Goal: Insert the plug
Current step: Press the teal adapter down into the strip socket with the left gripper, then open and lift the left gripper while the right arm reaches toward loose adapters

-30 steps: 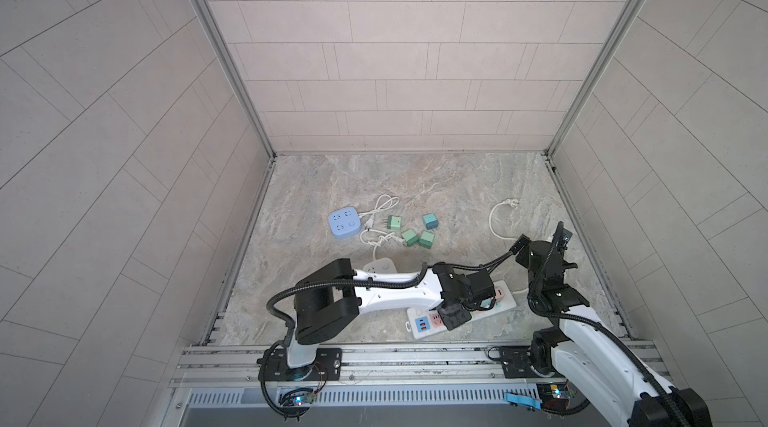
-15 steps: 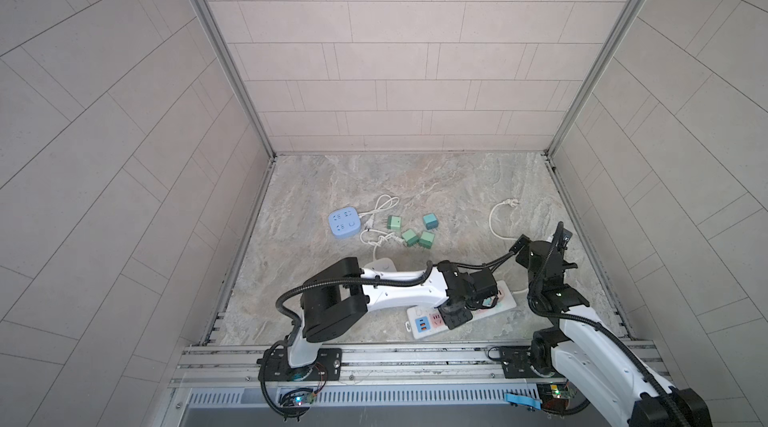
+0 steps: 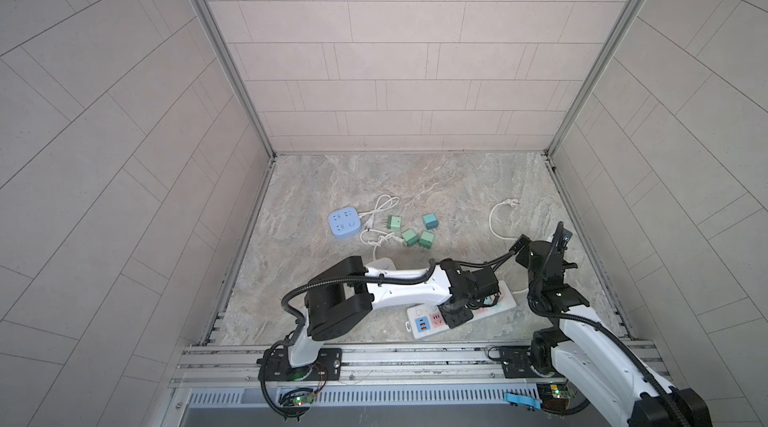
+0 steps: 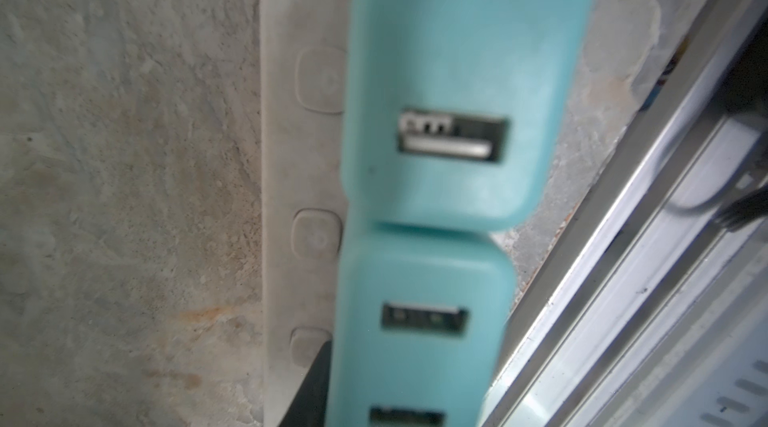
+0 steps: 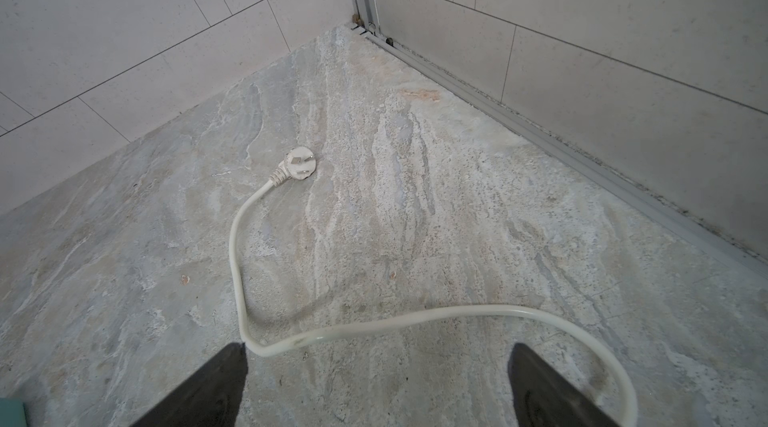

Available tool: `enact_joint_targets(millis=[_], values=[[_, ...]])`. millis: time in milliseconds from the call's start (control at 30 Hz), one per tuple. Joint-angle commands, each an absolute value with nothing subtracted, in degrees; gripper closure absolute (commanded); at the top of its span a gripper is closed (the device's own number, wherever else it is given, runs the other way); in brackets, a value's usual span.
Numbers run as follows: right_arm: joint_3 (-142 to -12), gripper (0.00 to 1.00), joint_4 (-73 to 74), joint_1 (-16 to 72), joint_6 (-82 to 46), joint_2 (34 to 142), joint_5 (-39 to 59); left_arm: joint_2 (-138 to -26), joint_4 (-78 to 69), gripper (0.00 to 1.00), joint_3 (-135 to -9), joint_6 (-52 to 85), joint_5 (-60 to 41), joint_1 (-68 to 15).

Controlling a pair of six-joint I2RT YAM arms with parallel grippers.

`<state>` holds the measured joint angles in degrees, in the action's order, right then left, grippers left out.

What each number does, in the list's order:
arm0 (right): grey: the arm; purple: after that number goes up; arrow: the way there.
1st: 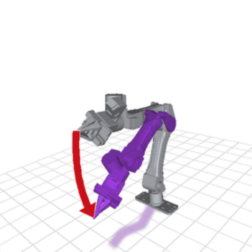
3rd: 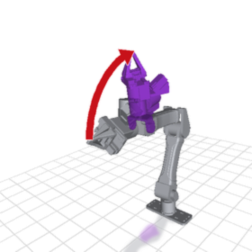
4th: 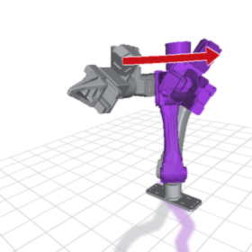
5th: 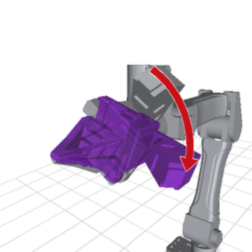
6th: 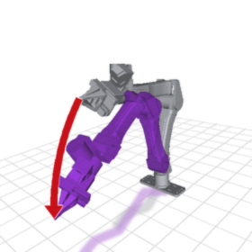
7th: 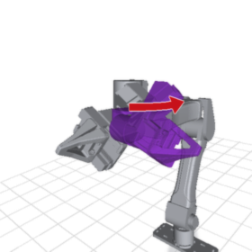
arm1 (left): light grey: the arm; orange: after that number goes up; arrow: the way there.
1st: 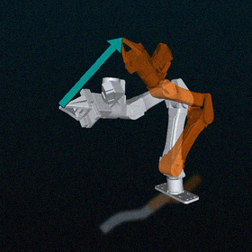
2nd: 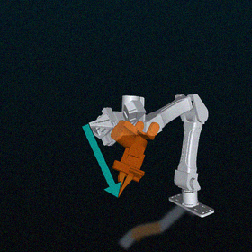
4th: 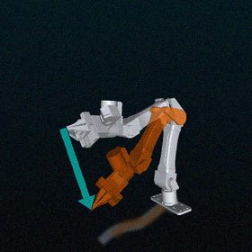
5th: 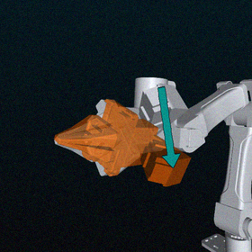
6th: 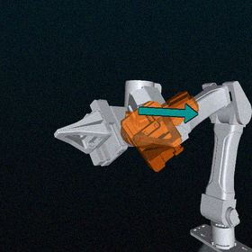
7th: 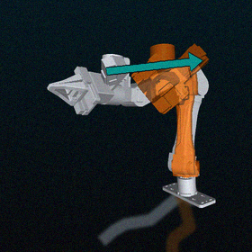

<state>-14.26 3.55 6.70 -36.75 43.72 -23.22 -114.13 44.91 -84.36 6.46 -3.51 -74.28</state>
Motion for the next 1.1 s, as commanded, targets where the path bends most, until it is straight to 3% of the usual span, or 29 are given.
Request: enact_joint_targets(millis=[0, 433, 767, 867, 1067], values=[[-15.5, 0.00, 3.3, 6.5, -37.7, 43.5, -24.0, -119.2, 46.8, 1.00, -82.0, 6.3, -6.7, -74.5], [-15.6, 0.00, 3.3, 6.6, -37.7, 43.5, -24.0, -119.9, 46.1, 0.99, -81.2, 5.6, -7.7, -74.5], [-15.6, 0.00, 3.1, 6.5, -37.7, 43.4, -24.0, -112.9, 47.8, 0.40, -83.8, 7.2, -3.1, -74.3], [-15.6, 0.00, 3.2, 6.5, -37.7, 43.4, -24.0, -108.3, 48.2, 0.31, -83.7, 7.1, -1.0, -73.8], [-15.6, 0.00, 3.1, 6.6, -37.7, 43.5, -24.0, -95.3, 46.2, 0.25, -81.0, 8.1, 5.8, -73.2]])
